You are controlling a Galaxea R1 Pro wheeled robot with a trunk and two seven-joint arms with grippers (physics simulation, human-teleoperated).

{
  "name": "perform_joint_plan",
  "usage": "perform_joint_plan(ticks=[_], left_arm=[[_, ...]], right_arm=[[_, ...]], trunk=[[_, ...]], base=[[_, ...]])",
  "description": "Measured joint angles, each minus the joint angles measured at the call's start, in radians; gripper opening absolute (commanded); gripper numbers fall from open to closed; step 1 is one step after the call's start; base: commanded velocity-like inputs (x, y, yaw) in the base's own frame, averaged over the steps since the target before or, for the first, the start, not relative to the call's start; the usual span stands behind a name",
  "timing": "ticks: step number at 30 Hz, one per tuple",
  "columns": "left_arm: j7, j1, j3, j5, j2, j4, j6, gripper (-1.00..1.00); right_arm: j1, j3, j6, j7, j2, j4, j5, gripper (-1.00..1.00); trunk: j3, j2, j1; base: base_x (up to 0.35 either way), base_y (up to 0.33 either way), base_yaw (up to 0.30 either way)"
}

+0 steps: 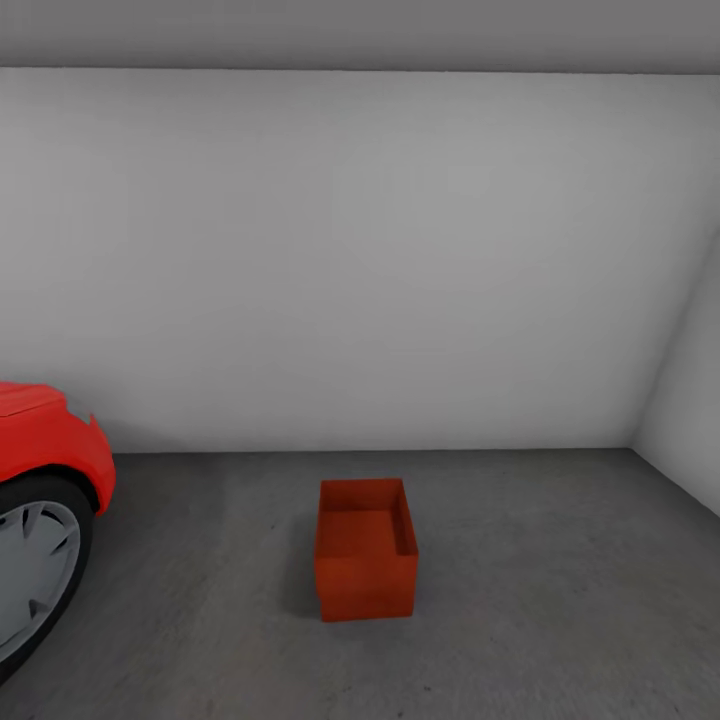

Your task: Move the two storage containers from the living room to the garage. In the garage, place one container on the floor and stack the other container on top of it (either order is fine).

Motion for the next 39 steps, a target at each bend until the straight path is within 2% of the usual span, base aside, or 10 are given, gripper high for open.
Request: perform_joint_plan(ticks=[31, 39], left_arm=[[0.000, 0.000, 0.000, 0.000, 0.000, 0.000, 0.000, 1.00], [0.000, 0.000, 0.000, 0.000, 0.000, 0.000, 0.000, 1.00]], right_arm=[[0.000, 0.000, 0.001, -0.004, 0.006, 0.000, -0.002, 1.00], [0.000, 0.001, 0.000, -0.006, 0.017, 0.000, 0.000, 1.00]], trunk=[[0.000, 0.000, 0.000], [0.000, 0.000, 0.000]], base=[[0.000, 0.000, 0.000], [0.000, 0.000, 0.000]])
